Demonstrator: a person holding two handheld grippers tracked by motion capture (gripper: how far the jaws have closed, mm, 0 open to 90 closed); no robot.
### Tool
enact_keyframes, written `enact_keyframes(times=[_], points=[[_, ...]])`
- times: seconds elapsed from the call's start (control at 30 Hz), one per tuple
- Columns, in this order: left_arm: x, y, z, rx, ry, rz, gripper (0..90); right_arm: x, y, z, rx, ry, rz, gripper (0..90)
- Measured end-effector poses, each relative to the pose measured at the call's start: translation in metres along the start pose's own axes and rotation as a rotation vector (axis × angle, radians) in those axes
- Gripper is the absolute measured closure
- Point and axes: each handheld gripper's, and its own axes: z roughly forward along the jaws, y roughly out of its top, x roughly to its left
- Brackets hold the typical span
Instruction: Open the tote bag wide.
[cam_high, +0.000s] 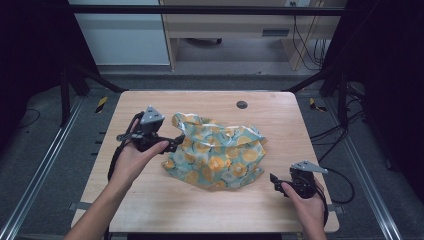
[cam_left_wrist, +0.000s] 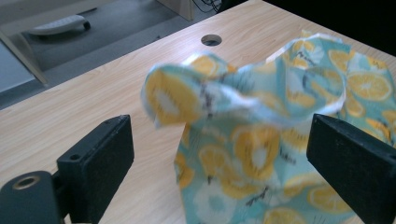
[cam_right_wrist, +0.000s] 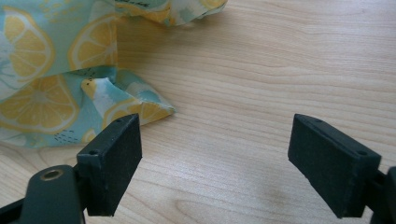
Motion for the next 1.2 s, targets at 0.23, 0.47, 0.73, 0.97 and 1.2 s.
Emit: enact_keyframes(times=[0.23, 0.47, 0.73, 0.97, 1.2], points=[[-0.003, 0.026, 0.021, 0.030, 0.017, -0.012, 3.5, 0.001, 0.001, -0.001, -0.005, 0.015, 0.003, 17.5], [-0.002, 0.024, 0.042, 0.098, 0.042, -0.011, 3.2, 0.001, 0.001, -0.001, -0.009, 0.022, 0.000, 17.4], [0.004, 0.017, 0.055, 0.133, 0.031, -0.057, 3.0, 0.001, 0.002, 0.000, -0.009, 0.027, -0.006, 17.4], [-0.005, 0.007, 0.062, 0.200, -0.066, -0.037, 24.0, 0.002, 0.002, 0.000, -0.006, 0.029, -0.005, 17.4], [-0.012, 0.001, 0.060, 0.207, -0.089, 0.008, 69.7, 0.002, 0.002, 0.000, -0.007, 0.029, -0.005, 17.5]])
